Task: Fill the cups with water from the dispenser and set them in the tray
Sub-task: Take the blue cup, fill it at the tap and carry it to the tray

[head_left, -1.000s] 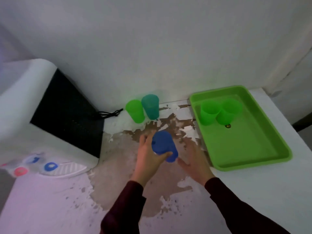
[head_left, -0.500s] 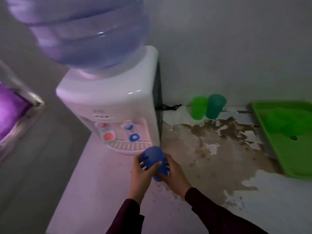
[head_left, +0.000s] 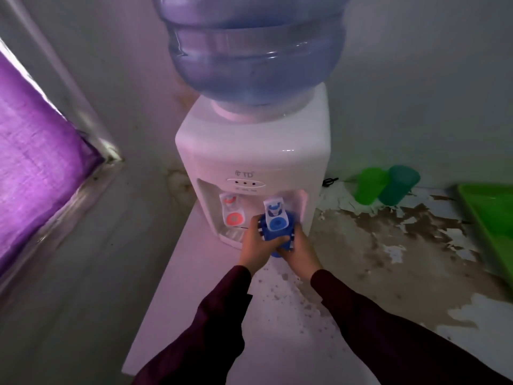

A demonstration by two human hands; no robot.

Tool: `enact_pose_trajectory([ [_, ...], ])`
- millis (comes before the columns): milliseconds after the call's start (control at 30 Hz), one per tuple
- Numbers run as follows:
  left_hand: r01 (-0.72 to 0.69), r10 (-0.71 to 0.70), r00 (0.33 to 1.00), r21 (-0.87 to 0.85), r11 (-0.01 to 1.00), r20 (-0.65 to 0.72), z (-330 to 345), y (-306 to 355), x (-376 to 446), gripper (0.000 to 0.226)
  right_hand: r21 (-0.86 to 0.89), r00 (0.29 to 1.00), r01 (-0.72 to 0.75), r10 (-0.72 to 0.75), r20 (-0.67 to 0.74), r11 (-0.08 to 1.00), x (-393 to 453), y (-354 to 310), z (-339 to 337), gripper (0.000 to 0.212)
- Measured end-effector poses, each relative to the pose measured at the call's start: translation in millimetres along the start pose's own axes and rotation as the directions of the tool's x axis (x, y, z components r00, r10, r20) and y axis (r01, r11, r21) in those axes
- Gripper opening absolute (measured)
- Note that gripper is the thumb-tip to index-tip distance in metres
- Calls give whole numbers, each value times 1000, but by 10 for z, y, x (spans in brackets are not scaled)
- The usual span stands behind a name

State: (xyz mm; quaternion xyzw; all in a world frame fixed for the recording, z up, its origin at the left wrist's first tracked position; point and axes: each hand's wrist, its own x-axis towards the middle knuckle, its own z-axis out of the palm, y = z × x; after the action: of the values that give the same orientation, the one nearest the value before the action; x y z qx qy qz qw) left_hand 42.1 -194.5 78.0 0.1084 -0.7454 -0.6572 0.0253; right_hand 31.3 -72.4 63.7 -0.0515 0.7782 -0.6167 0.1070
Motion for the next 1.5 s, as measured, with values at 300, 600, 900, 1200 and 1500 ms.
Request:
enact_pose_trajectory([
  [300,-33,36,997,-41,999,63,8,-207,51,64,-286,895,183,-279,-348,941,-240,-458,-535,24],
  [600,-93,93,995,-13,996,30,27,-93,-10,78,-552,590,590,-781,-203,589,361,-1711,-724,35],
  [900,-170,359,889,522,836,-285,101,182,-163,35,-657,478,567,-848,-229,498,554,-1577,-556,40],
  [1200,56,152,949,625,778,-275,31,435,13,27,-668,428,591,-878,-215,452,585,-1548,-584,40],
  [1500,114,-87,989,247,962,-118,-121,531,-152,30,-671,429,583,-875,-226,459,573,-1546,-582,41],
])
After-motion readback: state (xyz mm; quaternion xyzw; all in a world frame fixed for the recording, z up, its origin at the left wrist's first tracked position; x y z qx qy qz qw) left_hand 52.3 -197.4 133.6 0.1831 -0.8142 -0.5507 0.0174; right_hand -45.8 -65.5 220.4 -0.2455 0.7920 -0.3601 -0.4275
